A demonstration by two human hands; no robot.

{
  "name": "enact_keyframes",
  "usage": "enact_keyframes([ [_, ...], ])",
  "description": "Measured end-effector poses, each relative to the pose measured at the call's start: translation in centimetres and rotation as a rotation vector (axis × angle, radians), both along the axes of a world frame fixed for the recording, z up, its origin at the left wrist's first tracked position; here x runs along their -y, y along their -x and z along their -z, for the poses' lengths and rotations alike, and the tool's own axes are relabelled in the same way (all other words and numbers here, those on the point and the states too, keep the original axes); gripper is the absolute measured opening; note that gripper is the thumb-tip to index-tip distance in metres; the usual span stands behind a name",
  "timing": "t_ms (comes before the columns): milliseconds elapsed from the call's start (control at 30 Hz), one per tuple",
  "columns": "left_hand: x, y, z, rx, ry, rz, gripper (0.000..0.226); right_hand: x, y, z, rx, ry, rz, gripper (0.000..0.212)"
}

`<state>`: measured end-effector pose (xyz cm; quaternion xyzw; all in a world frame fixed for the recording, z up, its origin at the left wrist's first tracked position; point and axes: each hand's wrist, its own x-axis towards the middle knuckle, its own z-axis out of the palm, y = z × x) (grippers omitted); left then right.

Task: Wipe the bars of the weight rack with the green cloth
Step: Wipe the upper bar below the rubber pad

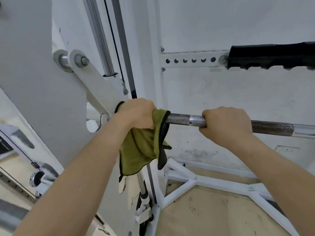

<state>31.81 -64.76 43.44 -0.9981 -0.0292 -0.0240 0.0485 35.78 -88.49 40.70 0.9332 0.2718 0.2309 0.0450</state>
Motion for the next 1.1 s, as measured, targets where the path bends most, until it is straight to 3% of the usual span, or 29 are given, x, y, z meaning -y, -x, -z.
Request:
enact_keyframes([
  [67, 0.4, -1.1, -1.7, -0.299, 0.114, -0.049, 0.014, -0.1, 0.1, -0.1, -0.009, 0.0, -0.009, 0.016],
  [133, 0.9, -1.4, -2.6, -0.436, 0.147, -0.074, 0.014, -0.2, 0.2, -0.2, -0.032, 0.003, -0.016, 0.016],
  [200, 1.6, -1.0, -2.3, -0.328, 0.103, -0.055, 0.012, -0.1, 0.1, -0.4, -0.034, 0.004, -0.018, 0.014],
  [267, 3.5, -0.2, -1.1, -0.104, 0.057, 0.003, 0.005, 0.1, 0.3, -0.4, -0.039, -0.01, -0.013, 0.013],
  [333, 6.9, 0.1, 0.2, 0.076, 0.021, 0.067, 0.014, 0.1, 0.6, -0.5, -0.096, -0.06, -0.02, 0.017],
  [467, 14.2, -0.7, 0.8, 0.175, -0.027, 0.2, 0.005, 1.9, 0.3, -2.1, -0.463, -0.312, -0.168, 0.063],
  [600, 13.6, 0.3, 0.7, 0.168, 0.126, 0.39, 0.02, 4.6, 1.7, -5.6, -0.845, -0.58, -0.236, 0.061],
  [633, 12.4, 1.2, 0.5, 0.152, 0.208, 0.426, 0.027, 4.6, 2.3, -6.5, -0.826, -0.62, -0.247, 0.058],
  [700, 8.9, 3.3, -0.2, 0.217, 0.566, 0.374, 0.033, 3.1, 3.3, -7.5, -0.655, -0.562, -0.272, 0.06],
  [767, 4.8, 4.7, -0.1, 0.458, 0.853, 0.128, 0.037, -0.2, 3.8, -6.9, -0.587, -0.378, -0.282, 0.076],
  [800, 2.8, 4.9, 0.5, 0.563, 0.798, -0.02, 0.041, -2.2, 3.8, -5.7, -0.578, -0.224, -0.258, 0.085],
  [867, 0.8, 5.3, 1.6, 0.516, 0.48, -0.174, 0.047, -6.2, 3.6, -2.4, -0.386, 0.067, -0.175, 0.085],
  [900, 0.8, 5.4, 2.4, 0.47, 0.392, -0.169, 0.051, -8.1, 3.2, -1.2, -0.247, 0.109, -0.143, 0.07],
  [967, 0.9, 6.2, 3.8, 0.428, 0.427, -0.135, 0.062, -11.7, 3.0, -0.5, -0.092, 0.033, -0.148, 0.022],
  [1000, 0.7, 6.6, 4.2, 0.434, 0.48, -0.128, 0.068, -13.4, 2.8, -0.8, -0.101, -0.005, -0.174, 0.011],
  [1100, -0.1, 7.4, 4.5, 0.48, 0.54, -0.179, 0.077, -17.4, 1.5, -2.7, -0.361, 0.027, -0.304, 0.021],
])
